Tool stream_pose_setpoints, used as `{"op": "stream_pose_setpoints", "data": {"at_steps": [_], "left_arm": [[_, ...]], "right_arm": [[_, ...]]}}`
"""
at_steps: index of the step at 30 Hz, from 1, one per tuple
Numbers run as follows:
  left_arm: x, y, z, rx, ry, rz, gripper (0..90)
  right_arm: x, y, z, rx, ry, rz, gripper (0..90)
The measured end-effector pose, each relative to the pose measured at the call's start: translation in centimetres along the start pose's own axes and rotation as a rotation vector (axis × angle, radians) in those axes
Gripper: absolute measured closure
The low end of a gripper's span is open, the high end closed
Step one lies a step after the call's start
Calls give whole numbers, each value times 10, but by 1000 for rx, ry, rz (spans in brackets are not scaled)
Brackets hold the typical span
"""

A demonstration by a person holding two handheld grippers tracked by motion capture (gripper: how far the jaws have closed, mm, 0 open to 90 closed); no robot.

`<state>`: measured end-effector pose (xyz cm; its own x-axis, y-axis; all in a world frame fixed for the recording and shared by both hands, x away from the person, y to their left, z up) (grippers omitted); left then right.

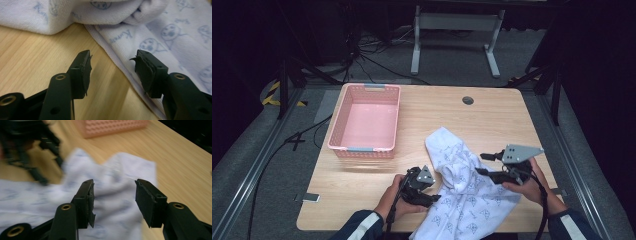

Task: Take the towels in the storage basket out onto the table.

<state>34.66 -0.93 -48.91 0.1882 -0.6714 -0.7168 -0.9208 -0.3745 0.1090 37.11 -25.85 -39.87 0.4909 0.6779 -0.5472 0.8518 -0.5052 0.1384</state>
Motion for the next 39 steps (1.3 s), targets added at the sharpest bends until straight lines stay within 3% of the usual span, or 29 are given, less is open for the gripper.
{"op": "stream_pose_setpoints", "data": {"at_steps": [1,2,3,6,8,10,11,13,15,17,18,21,24,27,28,29,34,36,37,39], "left_arm": [[5,1,-2,-2,-7,4,446],[5,1,-2,-2,-7,4,446],[7,2,-4,4,-10,11,452],[11,3,-6,17,-1,6,467],[11,5,-7,20,1,6,518],[13,8,-8,52,-4,23,593],[13,8,-8,52,-4,23,637],[13,10,-8,57,-7,70,745],[12,10,-8,64,-14,71,811],[10,11,-8,74,-19,56,827],[8,10,-7,86,-26,44,838],[-4,6,-2,69,-35,10,844],[-19,1,5,41,-24,-29,844],[-31,-1,14,9,-34,-47,844],[-34,-1,17,0,-38,-51,844],[-39,1,24,-17,-49,-48,844],[-46,11,38,-22,-84,-41,844],[-49,16,43,-27,-104,-21,841],[-52,19,46,-41,-112,-10,839],[-55,22,49,-34,-109,3,833]], "right_arm": [[5,11,4,26,-26,32,489],[5,11,4,26,-26,32,489],[23,32,17,66,-103,73,497],[46,47,30,117,-165,58,496],[58,53,35,155,-195,33,491],[68,53,39,173,-233,-3,486],[72,51,40,177,-245,-20,509],[75,48,41,171,-259,-24,623],[78,42,41,123,-282,-18,807],[78,40,41,101,-287,-15,856],[77,38,41,78,-297,1,879],[61,47,34,59,-266,86,886],[37,65,33,91,-221,177,889],[23,78,41,144,-235,253,889],[15,85,49,156,-271,296,888],[10,87,53,168,-289,306,889],[-5,89,68,203,-337,341,888],[-14,89,81,213,-379,373,888],[-16,90,85,220,-386,379,887],[-22,95,93,251,-398,395,886]]}}
Point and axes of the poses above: each handheld gripper's, and its own axes: x roughly forward along the jaws, z roughly out of its underside, y roughly to its right, the point moved 4 cm from there along x, roughly forward along the jaws, and after that the axes turned 2 degrees about y, right-handed, at the moved point
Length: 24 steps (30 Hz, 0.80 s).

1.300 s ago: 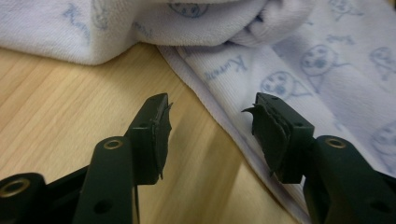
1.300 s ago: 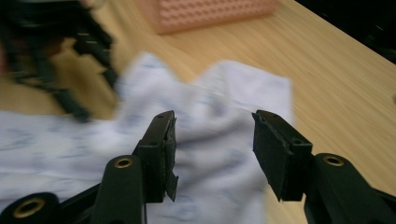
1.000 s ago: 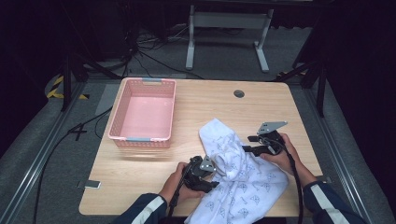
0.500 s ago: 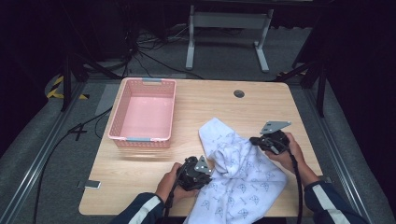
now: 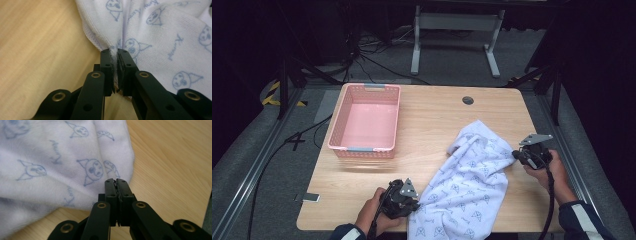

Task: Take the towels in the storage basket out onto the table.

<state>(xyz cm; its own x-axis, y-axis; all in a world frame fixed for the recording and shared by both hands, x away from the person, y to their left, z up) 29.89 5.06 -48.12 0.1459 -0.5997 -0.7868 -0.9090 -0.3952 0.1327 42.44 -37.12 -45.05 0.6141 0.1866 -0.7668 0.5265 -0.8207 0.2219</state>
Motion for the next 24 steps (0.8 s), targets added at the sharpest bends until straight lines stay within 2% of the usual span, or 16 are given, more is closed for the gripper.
{"op": "stream_pose_setpoints", "data": {"at_steps": [2,3,5,6,7,8,10,11,13,17,18,20,21,22,23,24], "left_arm": [[-4,1,2,-2,9,6,818],[-5,0,2,-1,33,10,786],[-4,-2,-5,-18,90,14,673],[-4,-2,-5,-18,90,14,619],[-3,-5,-11,-6,112,4,619],[0,-7,-18,-7,134,7,568],[6,-12,-29,-7,152,0,578],[11,-16,-36,-16,160,-6,567],[23,-25,-52,-19,157,16,563],[47,-34,-75,13,127,-13,529],[50,-36,-76,27,108,-18,520],[59,-38,-78,19,92,3,522],[63,-38,-77,19,83,14,531],[64,-36,-77,8,98,29,536],[64,-36,-77,8,98,29,599],[63,-34,-76,32,91,44,649]], "right_arm": [[0,10,6,35,-15,24,878],[0,14,8,52,-17,31,847],[0,20,7,65,-8,43,798],[0,20,7,65,-8,43,798],[-1,23,4,79,14,50,704],[-3,25,-1,70,61,56,671],[-1,28,-12,85,109,48,593],[5,32,-23,102,161,28,557],[11,34,-29,105,169,16,543],[41,32,-51,84,153,-70,482],[51,31,-56,76,140,-73,468],[64,31,-58,98,126,-103,464],[70,32,-58,105,112,-109,447],[76,32,-58,110,103,-116,446],[81,32,-58,109,81,-111,447],[85,33,-57,100,57,-85,444]]}}
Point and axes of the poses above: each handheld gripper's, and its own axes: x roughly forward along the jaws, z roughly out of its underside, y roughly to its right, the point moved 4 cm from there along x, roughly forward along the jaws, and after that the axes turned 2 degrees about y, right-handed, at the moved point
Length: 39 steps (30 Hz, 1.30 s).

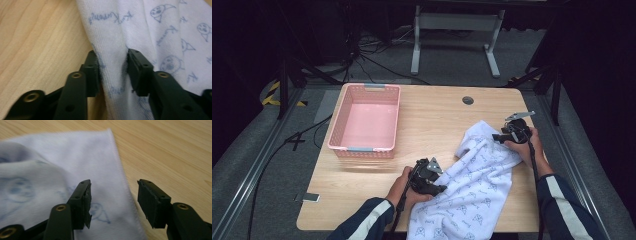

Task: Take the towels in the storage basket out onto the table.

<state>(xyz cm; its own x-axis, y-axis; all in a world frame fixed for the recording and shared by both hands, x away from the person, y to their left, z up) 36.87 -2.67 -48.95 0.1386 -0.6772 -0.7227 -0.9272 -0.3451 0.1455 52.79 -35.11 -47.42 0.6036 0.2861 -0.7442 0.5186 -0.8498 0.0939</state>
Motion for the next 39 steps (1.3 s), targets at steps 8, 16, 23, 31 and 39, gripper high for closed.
{"op": "stream_pose_setpoints", "data": {"at_steps": [8,16,23,31,39], "left_arm": [[-10,11,6,41,-56,-14,805],[-34,24,31,15,-92,-46,806],[-40,52,37,66,-76,39,783],[-37,59,30,72,-34,90,687],[-28,63,24,84,-27,122,698]], "right_arm": [[-2,1,1,-22,-35,-29,854],[-26,52,27,167,-35,225,863],[-43,64,49,214,-90,254,733],[-60,44,21,131,96,178,537],[-22,-40,-37,-132,77,-111,393]]}}
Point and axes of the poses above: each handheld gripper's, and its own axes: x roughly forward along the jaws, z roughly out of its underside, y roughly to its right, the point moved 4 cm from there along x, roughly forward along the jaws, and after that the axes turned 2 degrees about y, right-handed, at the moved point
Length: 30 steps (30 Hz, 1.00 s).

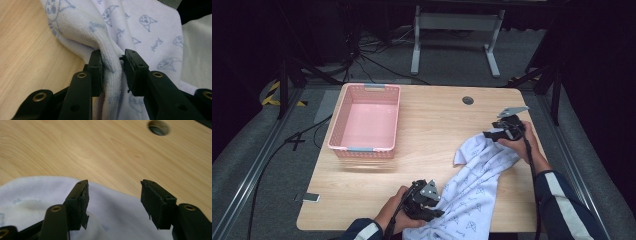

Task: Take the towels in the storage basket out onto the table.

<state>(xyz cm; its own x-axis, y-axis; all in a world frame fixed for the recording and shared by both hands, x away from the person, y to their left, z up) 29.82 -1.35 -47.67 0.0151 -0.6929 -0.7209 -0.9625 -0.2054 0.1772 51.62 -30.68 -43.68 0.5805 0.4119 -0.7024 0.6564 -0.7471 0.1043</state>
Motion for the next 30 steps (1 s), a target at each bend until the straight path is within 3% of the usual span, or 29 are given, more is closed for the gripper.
{"op": "stream_pose_setpoints", "data": {"at_steps": [2,4,8,13,18,21,24,27,30], "left_arm": [[4,4,-2,30,-12,20,699],[7,7,-3,31,-16,20,705],[10,7,-4,37,-18,27,709],[11,6,-3,34,-28,33,714],[13,6,-1,25,-22,19,722],[12,4,1,16,-21,20,725],[12,3,1,21,-15,12,721],[11,0,1,10,-18,-12,708],[9,-2,1,2,-17,-33,720]], "right_arm": [[15,-13,-7,-57,-49,-41,367],[28,-19,-7,-97,-109,-68,364],[43,-28,-3,-125,-206,-155,352],[48,-30,-4,-146,-221,-139,352],[49,-34,-7,-147,-204,-181,705],[51,-35,-10,-153,-196,-129,810],[49,-35,-15,-139,-143,-68,817],[37,-32,-29,-102,-13,-6,817],[21,-26,-45,-22,135,53,816]]}}
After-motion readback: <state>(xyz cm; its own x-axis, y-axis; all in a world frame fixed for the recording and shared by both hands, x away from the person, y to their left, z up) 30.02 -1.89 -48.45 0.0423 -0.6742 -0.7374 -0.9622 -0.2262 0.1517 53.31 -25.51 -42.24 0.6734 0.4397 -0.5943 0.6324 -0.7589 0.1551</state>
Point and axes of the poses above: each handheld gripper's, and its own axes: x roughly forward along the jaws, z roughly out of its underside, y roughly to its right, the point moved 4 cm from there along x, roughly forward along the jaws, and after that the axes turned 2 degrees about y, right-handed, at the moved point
